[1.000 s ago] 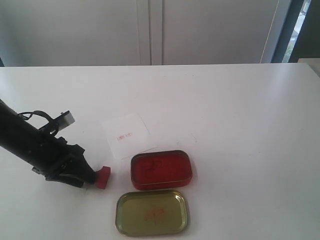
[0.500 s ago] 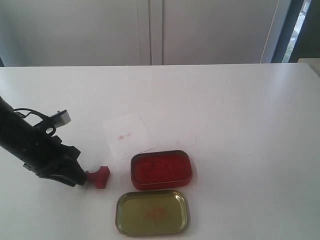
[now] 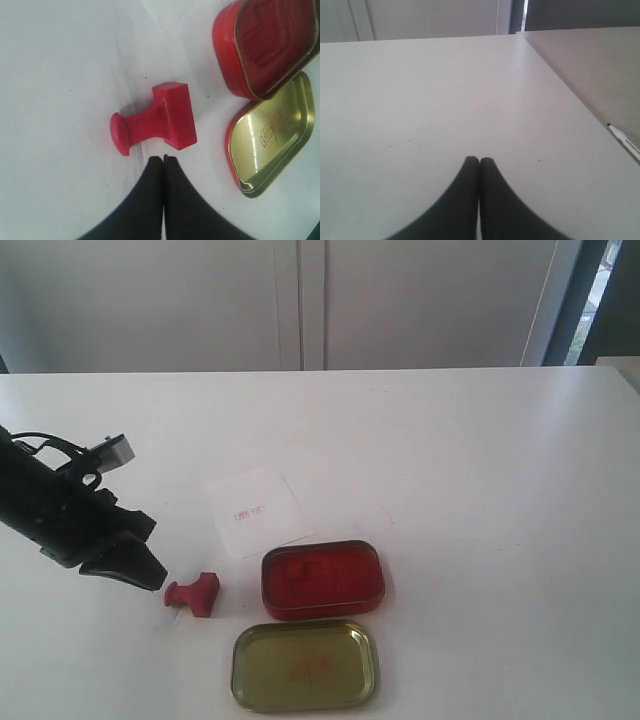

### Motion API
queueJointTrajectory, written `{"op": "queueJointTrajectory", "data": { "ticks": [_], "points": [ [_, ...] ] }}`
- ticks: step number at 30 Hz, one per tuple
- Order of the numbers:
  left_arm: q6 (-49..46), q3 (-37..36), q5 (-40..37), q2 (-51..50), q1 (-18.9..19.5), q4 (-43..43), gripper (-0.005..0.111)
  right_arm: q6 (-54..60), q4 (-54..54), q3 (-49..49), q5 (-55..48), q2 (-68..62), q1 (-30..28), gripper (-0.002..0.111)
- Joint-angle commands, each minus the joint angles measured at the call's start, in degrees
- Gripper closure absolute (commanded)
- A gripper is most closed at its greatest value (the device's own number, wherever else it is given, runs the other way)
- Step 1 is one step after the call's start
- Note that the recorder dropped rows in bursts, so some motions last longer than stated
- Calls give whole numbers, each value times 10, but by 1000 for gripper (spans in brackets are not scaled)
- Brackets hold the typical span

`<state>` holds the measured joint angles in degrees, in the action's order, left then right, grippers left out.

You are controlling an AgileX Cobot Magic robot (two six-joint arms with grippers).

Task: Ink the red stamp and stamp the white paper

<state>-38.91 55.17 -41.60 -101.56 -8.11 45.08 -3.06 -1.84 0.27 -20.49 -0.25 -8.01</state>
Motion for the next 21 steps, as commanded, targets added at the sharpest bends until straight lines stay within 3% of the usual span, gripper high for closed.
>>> {"op": "queueJointTrajectory", "data": {
  "ticks": [1, 21],
  "points": [
    [17, 3, -15, 12, 1, 0, 107, 3, -2, -3, 8, 3, 2, 108],
    [183, 3, -1, 101, 0, -186, 107, 3, -1, -3, 8, 3, 2, 108]
  ]
}}
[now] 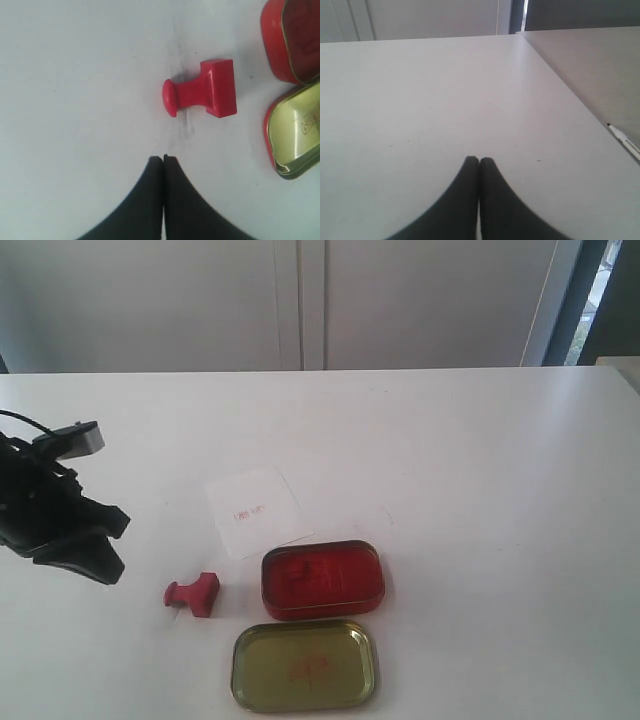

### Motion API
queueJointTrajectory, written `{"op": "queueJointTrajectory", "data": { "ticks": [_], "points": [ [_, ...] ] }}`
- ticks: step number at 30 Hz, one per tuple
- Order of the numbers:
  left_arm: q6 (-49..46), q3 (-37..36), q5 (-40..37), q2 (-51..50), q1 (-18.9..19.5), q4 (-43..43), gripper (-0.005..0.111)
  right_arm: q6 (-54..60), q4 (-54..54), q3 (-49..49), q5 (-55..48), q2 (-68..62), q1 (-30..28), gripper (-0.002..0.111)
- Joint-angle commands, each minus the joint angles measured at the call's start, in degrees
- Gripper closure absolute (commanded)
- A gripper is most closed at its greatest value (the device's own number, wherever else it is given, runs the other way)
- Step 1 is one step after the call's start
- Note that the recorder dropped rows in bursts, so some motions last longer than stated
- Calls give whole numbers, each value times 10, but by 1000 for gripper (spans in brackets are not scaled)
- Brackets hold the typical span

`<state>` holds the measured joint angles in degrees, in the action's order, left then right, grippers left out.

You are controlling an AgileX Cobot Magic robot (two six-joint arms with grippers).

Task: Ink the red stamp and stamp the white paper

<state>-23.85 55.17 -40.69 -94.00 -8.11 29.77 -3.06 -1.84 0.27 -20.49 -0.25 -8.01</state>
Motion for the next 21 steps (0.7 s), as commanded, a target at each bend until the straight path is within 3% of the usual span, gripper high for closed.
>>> {"op": "queueJointTrajectory", "data": {
  "ticks": [1, 8, 16, 21],
  "points": [
    [39, 3, -12, 30, 0, -39, 107, 3, -1, -3, 8, 3, 2, 108],
    [82, 3, -14, 61, -7, -89, 107, -7, -2, -3, 8, 3, 2, 108],
    [225, 3, -14, 73, -69, -263, 107, -7, -2, -3, 8, 3, 2, 108],
    [228, 3, -21, 73, -81, -267, 107, -7, -2, -3, 8, 3, 2, 108]
  ]
}}
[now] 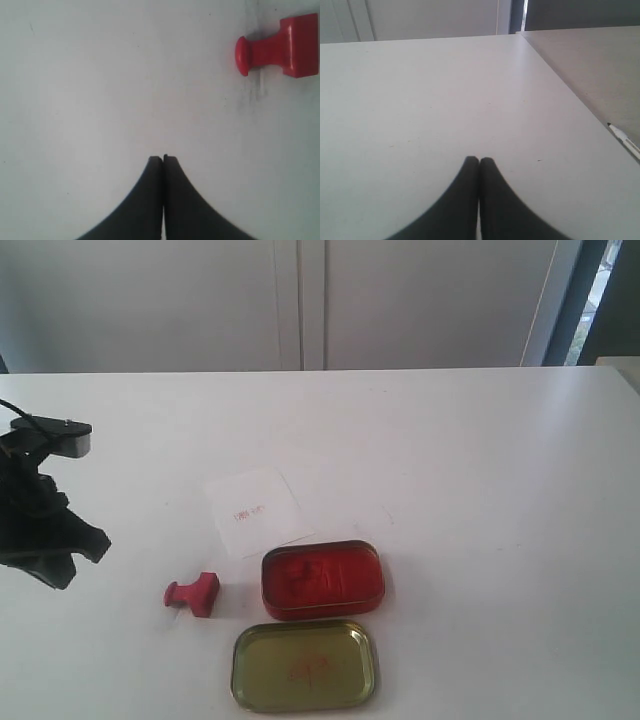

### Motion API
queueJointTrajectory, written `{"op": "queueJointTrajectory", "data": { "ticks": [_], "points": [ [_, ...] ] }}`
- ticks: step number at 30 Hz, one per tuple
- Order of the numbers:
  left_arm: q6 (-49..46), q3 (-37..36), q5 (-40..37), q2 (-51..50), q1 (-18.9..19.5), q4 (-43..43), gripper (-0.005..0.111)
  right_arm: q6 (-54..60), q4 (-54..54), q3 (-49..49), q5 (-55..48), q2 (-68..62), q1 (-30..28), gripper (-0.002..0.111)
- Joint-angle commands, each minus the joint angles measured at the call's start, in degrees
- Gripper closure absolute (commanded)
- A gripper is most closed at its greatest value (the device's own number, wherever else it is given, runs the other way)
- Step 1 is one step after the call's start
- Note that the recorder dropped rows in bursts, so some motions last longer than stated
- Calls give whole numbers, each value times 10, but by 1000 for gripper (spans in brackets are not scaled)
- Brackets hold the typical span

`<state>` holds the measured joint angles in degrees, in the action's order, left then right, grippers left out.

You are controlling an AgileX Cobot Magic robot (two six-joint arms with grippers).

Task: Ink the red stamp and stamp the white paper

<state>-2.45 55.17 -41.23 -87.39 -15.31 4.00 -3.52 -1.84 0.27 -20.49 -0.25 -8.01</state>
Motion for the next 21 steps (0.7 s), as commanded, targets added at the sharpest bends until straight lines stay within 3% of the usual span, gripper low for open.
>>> {"op": "queueJointTrajectory", "data": {
  "ticks": [1, 12, 21],
  "points": [
    [14, 3, -17, 7, -9, -9, 107, -2, -2, -3, 8, 3, 2, 108],
    [15, -8, -19, 95, -9, -6, 107, -2, -1, -3, 8, 3, 2, 108],
    [17, -65, 8, 171, -9, 3, 107, -2, -1, -3, 8, 3, 2, 108]
  ]
}}
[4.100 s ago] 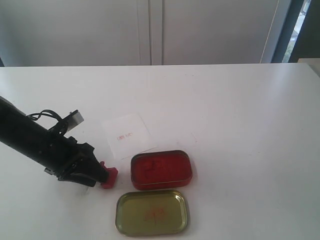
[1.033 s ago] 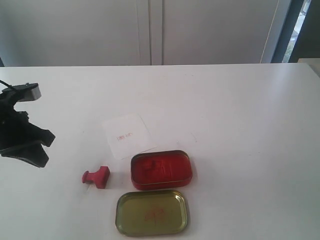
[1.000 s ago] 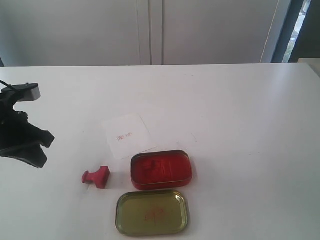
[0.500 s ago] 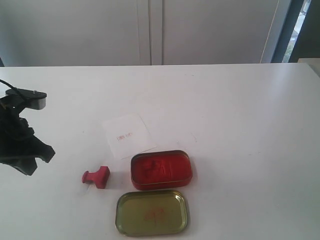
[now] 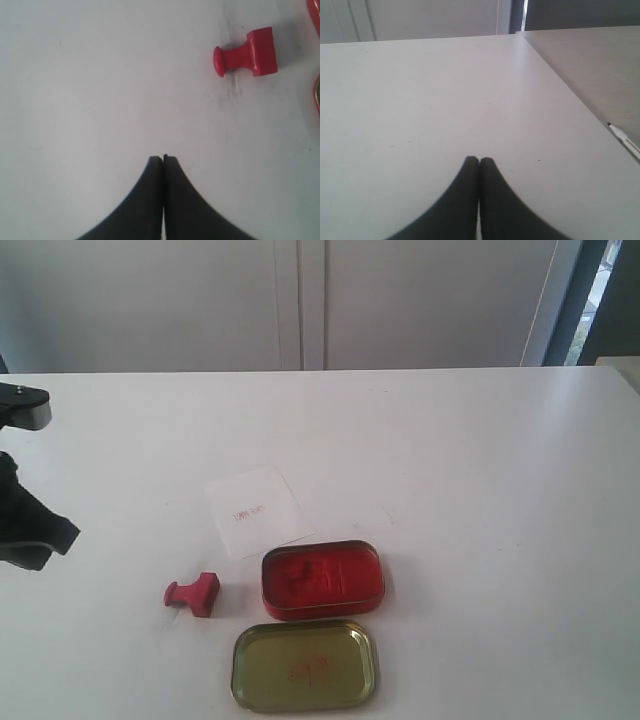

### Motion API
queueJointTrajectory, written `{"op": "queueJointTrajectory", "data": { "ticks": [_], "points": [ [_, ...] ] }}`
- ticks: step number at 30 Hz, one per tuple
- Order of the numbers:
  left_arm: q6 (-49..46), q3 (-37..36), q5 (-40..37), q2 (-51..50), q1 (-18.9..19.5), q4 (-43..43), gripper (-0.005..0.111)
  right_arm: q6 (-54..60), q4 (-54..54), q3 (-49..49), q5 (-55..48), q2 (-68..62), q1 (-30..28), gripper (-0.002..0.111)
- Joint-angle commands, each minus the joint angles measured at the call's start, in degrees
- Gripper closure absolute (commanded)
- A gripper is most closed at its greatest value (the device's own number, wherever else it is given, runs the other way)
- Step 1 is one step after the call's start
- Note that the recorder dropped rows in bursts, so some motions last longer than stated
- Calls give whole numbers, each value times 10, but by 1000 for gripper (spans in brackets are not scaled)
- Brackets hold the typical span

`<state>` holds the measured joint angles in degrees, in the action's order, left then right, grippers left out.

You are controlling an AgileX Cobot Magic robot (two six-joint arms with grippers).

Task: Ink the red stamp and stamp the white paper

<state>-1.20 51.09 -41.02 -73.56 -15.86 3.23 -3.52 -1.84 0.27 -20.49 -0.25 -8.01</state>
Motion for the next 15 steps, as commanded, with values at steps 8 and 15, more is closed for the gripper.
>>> {"op": "queueJointTrajectory", "data": {
  "ticks": [8, 15],
  "points": [
    [5, -68, 18, 109, -3, 19, 107, -2, -1, -3, 8, 3, 2, 108],
    [3, -85, 20, 172, -3, 26, 107, -2, -1, -3, 8, 3, 2, 108]
  ]
}}
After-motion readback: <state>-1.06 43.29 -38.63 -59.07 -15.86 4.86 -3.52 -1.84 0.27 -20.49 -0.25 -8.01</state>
